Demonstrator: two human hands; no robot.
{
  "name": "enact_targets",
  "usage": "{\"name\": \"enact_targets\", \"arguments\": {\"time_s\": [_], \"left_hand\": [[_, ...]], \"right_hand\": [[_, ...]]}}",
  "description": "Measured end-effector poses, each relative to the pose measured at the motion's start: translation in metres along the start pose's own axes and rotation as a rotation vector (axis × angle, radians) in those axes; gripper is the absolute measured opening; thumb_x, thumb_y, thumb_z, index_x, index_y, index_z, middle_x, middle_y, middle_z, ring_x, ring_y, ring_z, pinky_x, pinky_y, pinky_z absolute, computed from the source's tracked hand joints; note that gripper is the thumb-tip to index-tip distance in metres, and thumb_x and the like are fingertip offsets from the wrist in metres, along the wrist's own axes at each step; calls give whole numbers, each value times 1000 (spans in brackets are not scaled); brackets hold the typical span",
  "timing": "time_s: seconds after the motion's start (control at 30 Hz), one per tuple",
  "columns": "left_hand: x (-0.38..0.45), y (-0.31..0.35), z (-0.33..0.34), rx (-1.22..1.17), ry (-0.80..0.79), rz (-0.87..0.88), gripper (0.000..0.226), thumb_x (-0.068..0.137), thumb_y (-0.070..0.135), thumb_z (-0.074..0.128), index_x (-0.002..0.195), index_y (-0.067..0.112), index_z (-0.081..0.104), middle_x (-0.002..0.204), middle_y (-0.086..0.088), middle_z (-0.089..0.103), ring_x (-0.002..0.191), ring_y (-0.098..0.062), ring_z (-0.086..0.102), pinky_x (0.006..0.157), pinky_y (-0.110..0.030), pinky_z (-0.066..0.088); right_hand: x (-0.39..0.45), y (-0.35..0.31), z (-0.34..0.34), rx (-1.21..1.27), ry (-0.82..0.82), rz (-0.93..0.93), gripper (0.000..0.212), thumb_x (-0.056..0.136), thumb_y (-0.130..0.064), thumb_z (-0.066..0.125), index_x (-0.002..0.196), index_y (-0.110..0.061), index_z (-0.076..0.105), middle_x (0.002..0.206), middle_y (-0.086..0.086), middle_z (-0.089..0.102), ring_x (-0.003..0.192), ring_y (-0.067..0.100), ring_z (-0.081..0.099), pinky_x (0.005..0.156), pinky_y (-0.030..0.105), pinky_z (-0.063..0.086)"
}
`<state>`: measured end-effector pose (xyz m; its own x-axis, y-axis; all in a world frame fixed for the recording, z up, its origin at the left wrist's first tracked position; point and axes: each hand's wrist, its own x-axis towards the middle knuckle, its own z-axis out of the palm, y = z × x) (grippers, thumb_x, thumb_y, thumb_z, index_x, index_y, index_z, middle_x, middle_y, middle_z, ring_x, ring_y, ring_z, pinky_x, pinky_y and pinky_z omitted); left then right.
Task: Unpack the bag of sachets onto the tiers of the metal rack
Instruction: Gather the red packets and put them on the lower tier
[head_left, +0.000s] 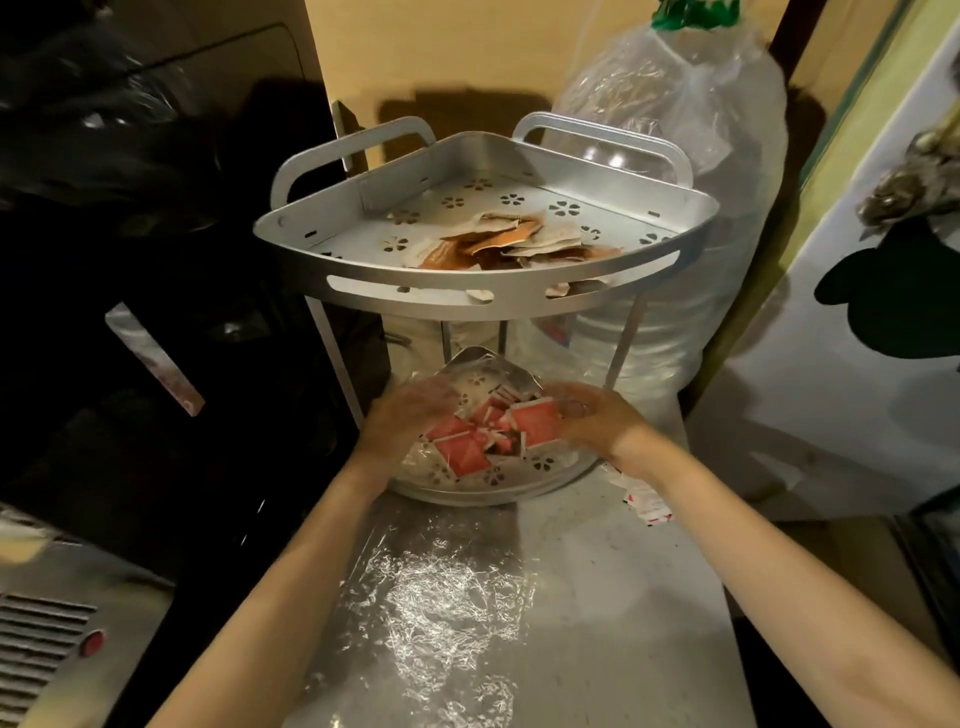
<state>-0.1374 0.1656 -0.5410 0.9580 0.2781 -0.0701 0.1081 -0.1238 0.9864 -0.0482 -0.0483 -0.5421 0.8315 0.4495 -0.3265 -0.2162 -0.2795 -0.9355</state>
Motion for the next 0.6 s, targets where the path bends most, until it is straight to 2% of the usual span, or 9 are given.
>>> {"name": "enact_targets", "arguments": {"time_s": [0.07, 0.2, 0.23, 0.3, 0.37, 0.47, 0.5, 0.57, 0.6], "left_hand": [[2, -5, -5, -78, 31, -36, 22, 84, 6, 59, 105, 4, 65, 110, -9, 65, 104, -22, 63, 85, -24, 50], [-1, -2, -13, -149, 65, -68, 31, 75, 14, 67, 101, -1, 67, 92, -2, 74, 88, -14, 69, 77, -24, 52], [0, -1, -15, -174, 77, -65, 29, 73, 16, 68, 98, 1, 69, 86, 0, 75, 83, -12, 70, 76, -23, 54], [-3, 5, -16, -207, 111, -36, 10, 75, 9, 67, 82, 13, 73, 73, 5, 74, 72, -7, 70, 69, -18, 56], [-4, 10, -16, -195, 138, -7, 20, 78, 1, 64, 74, 18, 72, 65, 9, 73, 65, -2, 69, 62, -14, 54], [-6, 17, -16, -158, 155, 14, 14, 78, 1, 64, 77, 14, 67, 58, 14, 70, 60, 2, 67, 57, -10, 50], [-6, 21, -15, -166, 174, 14, 13, 78, 2, 65, 76, 15, 66, 56, 15, 69, 57, 3, 66, 54, -8, 49], [-6, 28, -15, -180, 188, 8, 8, 78, 7, 67, 76, 15, 66, 53, 16, 68, 53, 4, 65, 50, -9, 48], [-6, 27, -15, -185, 177, -3, 6, 78, 7, 67, 79, 13, 67, 54, 16, 68, 54, 4, 65, 49, -9, 48]], "right_hand": [[2, -2, -7, -57, -33, 3, 43, 69, -13, 77, 107, -27, 63, 112, 1, 67, 106, 21, 62, 88, 35, 53], [-1, -8, -14, -91, -40, -24, 33, 70, -18, 75, 101, -26, 68, 106, 1, 71, 102, 21, 65, 95, 39, 49], [-2, -7, -16, -73, -43, -43, 30, 71, -19, 74, 100, -27, 70, 105, 0, 72, 100, 20, 66, 95, 38, 49], [-7, -6, -18, -51, -65, -81, 28, 76, -20, 70, 104, -24, 70, 103, -1, 73, 98, 16, 68, 91, 32, 51], [-12, -5, -20, -50, -82, -102, 27, 81, -17, 66, 107, -17, 69, 102, 1, 73, 96, 15, 69, 86, 27, 54], [-14, -6, -21, -63, 9, -122, 29, 81, -18, 66, 109, -10, 68, 108, 6, 71, 96, 17, 68, 90, 36, 51], [-13, -10, -21, -50, 36, -143, 29, 82, -16, 65, 109, -7, 67, 108, 6, 70, 93, 11, 68, 89, 31, 53], [-13, -18, -21, -78, 45, -182, 26, 82, -10, 65, 106, -4, 67, 99, 2, 70, 77, -5, 67, 72, 10, 53], [-14, -20, -20, -111, 54, -193, 25, 80, -11, 66, 104, -4, 68, 95, 1, 70, 72, -7, 66, 66, 4, 49]]}}
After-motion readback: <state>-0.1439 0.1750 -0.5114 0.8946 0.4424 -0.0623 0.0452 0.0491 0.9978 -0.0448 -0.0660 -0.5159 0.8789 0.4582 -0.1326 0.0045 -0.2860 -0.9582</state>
